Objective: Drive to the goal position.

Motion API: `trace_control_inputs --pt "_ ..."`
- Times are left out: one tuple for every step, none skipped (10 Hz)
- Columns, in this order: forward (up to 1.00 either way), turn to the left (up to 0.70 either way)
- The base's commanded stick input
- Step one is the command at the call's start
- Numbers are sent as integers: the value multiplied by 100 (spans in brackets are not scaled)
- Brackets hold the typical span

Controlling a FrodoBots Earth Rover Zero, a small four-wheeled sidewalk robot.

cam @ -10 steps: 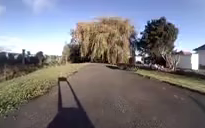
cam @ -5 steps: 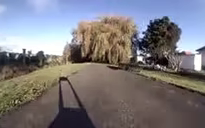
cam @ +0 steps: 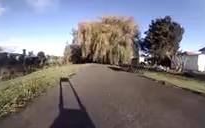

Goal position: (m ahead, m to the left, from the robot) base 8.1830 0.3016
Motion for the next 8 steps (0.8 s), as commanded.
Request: trace_control_inputs --pt "100 0" --pt "100 0" --pt "100 0" --pt "100 0" --pt "100 0" --pt "100 0" --pt "100 0" --pt "100 0"
